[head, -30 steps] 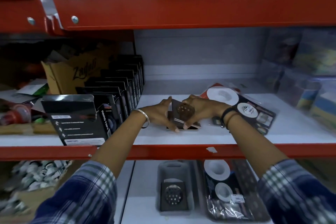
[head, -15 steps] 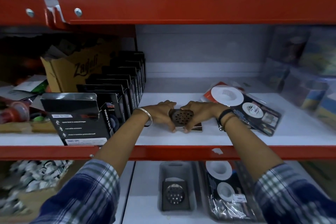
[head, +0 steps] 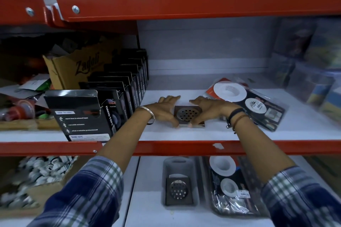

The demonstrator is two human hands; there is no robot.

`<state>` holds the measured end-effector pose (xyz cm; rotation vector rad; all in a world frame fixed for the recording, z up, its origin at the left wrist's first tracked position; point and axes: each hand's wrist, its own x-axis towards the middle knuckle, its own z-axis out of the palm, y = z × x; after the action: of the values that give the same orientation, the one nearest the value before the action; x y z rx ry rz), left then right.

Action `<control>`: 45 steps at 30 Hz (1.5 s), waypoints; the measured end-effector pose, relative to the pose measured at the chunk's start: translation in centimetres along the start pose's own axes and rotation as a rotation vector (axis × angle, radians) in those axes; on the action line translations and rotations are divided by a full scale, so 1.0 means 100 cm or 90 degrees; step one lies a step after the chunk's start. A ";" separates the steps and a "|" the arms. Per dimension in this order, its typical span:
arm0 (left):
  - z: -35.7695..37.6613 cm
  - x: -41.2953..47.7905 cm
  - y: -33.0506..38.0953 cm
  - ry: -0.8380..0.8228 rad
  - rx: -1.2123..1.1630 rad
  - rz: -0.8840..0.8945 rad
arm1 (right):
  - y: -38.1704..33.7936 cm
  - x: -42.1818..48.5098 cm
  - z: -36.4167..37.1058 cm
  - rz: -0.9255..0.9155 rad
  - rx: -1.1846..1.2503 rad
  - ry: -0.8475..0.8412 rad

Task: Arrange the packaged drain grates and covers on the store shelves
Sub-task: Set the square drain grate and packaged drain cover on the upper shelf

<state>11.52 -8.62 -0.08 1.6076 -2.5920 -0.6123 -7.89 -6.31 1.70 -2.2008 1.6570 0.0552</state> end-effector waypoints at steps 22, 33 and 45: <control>0.031 0.073 0.173 0.366 -0.499 -0.070 | 0.171 -0.060 -0.032 0.207 0.441 0.281; 0.039 0.097 0.166 0.204 -0.362 -0.179 | 0.152 -0.054 -0.012 0.255 0.367 0.297; 0.074 0.045 0.195 0.164 -0.506 -0.156 | 0.165 -0.110 0.011 0.151 0.369 0.256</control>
<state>-8.99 -2.63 -1.03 1.5603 -1.6426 -1.1627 -26.39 0.32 -1.11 -1.6375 1.8313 -0.7510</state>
